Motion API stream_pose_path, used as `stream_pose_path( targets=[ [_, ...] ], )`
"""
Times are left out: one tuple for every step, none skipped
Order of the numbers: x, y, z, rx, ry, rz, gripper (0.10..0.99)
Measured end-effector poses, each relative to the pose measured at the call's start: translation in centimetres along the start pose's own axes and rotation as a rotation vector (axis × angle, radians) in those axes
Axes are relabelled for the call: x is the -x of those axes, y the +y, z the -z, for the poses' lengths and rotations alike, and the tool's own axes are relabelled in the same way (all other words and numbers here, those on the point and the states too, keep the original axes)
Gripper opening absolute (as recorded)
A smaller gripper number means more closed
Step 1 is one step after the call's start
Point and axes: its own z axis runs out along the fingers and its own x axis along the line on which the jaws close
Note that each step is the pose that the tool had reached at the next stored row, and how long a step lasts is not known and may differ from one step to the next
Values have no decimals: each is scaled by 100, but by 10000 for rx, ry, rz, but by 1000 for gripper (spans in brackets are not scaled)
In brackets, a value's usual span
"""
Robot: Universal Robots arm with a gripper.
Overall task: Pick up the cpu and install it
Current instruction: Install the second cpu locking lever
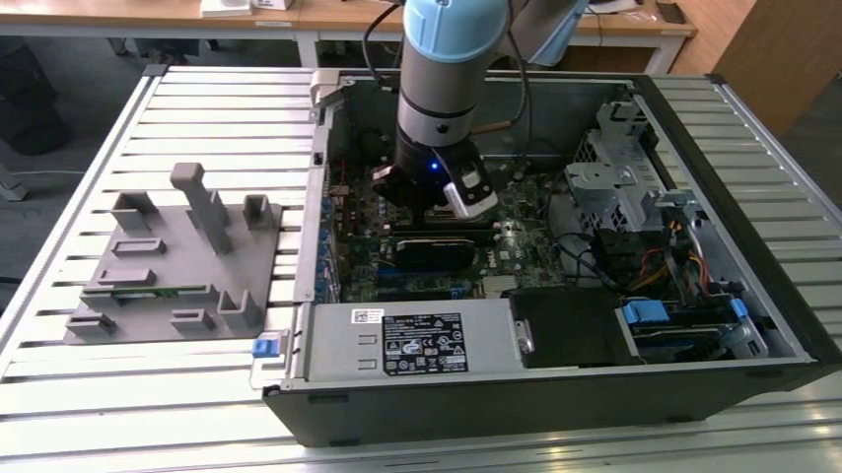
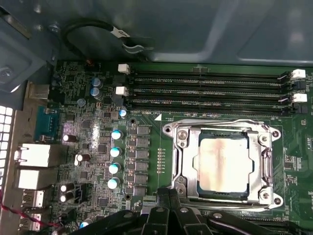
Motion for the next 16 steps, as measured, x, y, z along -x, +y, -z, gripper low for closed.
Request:
stream_pose_path(
  targets=[
    [-1, 4, -5, 0, 0, 0, 122],
    [-2, 8, -9, 0, 1, 0, 122],
    [-3, 11, -13, 1, 1, 0, 122],
    [-5, 13, -16, 0, 1, 0, 122],
    [-7, 12, -19, -2, 1, -1, 122],
    [-10, 12, -20, -1, 1, 0, 122],
    [-12, 12, -20, -2, 1, 0, 122],
    [-15, 13, -21, 1, 0, 0, 122],
    [-18, 13, -21, 2, 0, 0, 122],
    [-19, 13, -20, 6, 1, 1, 122],
    [-20, 13, -17, 10, 1, 1, 122],
    [-20, 14, -15, 13, -1, 2, 122],
    [-22, 14, -12, 13, 0, 0, 122],
    [-22, 16, -5, 16, -2, 1, 122],
    [-22, 18, 4, 20, -2, 1, 122],
    [-23, 19, 16, 19, -2, 0, 122]
  ],
)
